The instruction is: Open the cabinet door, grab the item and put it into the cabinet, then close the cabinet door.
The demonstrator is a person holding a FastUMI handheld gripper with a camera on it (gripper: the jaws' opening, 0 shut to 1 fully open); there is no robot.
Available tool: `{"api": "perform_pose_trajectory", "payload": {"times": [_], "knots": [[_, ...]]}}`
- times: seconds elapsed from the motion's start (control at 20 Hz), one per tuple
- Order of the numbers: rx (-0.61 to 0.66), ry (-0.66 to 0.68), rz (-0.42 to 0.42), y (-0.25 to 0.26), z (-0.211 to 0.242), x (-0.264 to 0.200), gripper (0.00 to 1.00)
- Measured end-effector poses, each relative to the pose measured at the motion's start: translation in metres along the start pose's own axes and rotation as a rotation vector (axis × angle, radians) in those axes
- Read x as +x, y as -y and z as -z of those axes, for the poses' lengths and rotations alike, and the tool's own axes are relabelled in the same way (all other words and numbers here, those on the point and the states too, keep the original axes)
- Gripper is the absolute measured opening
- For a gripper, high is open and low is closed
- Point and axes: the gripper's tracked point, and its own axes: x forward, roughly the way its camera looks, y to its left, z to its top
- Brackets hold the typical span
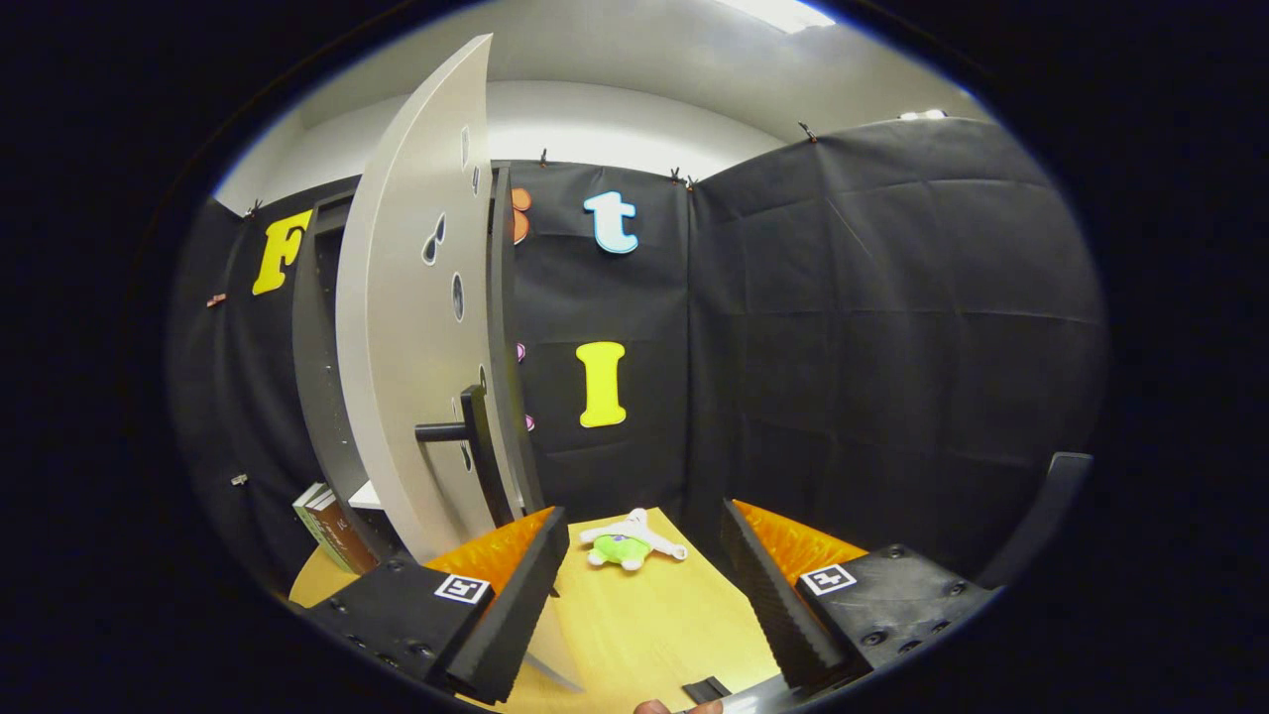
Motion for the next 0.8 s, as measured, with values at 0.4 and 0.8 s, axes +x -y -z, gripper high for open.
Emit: {"api": "perform_pose_trajectory", "payload": {"times": [0.4,0.8], "knots": [[-0.02,-0.008,-0.009,-0.015,0.0,-0.003,0.95],[0.018,-0.033,-0.05,-0.043,0.008,-0.014,0.96]]}}
